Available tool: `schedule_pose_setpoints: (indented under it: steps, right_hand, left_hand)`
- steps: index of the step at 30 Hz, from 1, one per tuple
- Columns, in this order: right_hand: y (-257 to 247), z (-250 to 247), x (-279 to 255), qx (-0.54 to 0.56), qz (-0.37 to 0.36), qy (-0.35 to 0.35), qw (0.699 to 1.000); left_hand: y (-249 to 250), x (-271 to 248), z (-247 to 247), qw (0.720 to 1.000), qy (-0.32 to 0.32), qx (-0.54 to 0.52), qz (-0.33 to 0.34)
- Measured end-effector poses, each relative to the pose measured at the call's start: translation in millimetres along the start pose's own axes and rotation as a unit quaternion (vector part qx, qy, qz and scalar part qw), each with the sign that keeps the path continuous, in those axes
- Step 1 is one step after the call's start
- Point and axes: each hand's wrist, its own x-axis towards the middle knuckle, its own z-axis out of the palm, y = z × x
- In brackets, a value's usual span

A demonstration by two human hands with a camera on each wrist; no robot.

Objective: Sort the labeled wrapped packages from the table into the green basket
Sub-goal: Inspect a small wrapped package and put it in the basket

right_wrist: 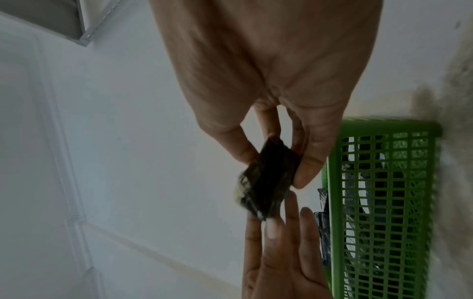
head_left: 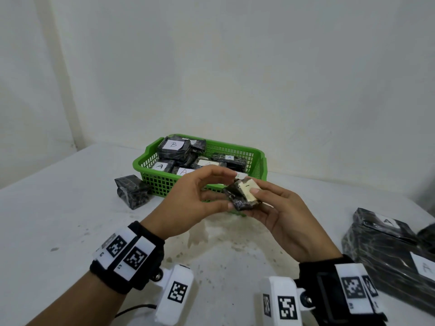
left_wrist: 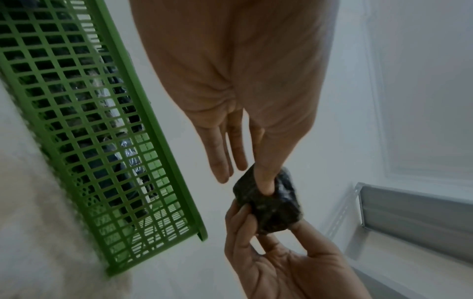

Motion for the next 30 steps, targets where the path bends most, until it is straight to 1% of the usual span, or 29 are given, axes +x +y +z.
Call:
schedule_pose_setpoints:
  steps: [3, 5, 7, 9, 12, 16, 18, 20, 23, 27, 30]
  right_hand:
    - [-1.3, -2.5, 6.3, -0.001, -0.027, 0.049, 0.998]
    - [-2.6, -4.4, 10.9, -0.024, -0.029, 0.064, 0.997]
    - [-6.5, -5.2, 14.7, -0.058, -0.014, 0.059, 0.996]
    - [-12.5, -3.7, 19.2, -0.097, -0.002, 0.066, 0.993]
    - [-19.0, -2.8, 31.0, -0.15, -0.009, 0.104, 0.983]
    - [-21.9, 1.1, 54.6, -0.164, -0.016, 0.147, 0.975]
    - [-19.8, 2.9, 67.4, -0.213, -0.014, 0.169, 0.962]
    - [-15.5, 2.5, 80.1, -0.291, -0.014, 0.195, 0.937]
    - [-14.3, 6.2, 91.0, -0.414, -0.031, 0.218, 0.883]
    - [-16.1, 16.1, 102.1, -0.557, -0.015, 0.192, 0.808]
    - [-16.7, 24.2, 110.4, -0.634, 0.018, 0.16, 0.757]
  left_hand:
    - [5.3, 4.4, 4.1, 0.998, 0.012, -0.029, -0.063]
    - [9.7, 13.0, 9.8, 0.996, 0.02, -0.023, -0.087]
    - [11.3, 28.1, 12.6, 0.995, 0.042, -0.003, -0.094]
    - [10.2, 45.1, 10.8, 0.994, 0.05, -0.005, -0.1]
    - [7.1, 67.7, 5.7, 0.993, 0.04, -0.008, -0.111]
    - [-7.4, 88.3, -2.3, 0.992, 0.031, 0.011, -0.123]
    - [-18.7, 95.2, -7.1, 0.99, 0.035, 0.035, -0.129]
    - [-31.0, 99.5, -10.8, 0.986, 0.041, 0.087, -0.138]
    - [-42.3, 106.2, -15.1, 0.967, 0.03, 0.207, -0.148]
    - [-38.1, 112.2, -14.3, 0.927, -0.021, 0.348, -0.141]
    - [-39.8, 115.1, -10.5, 0.904, -0.057, 0.393, -0.161]
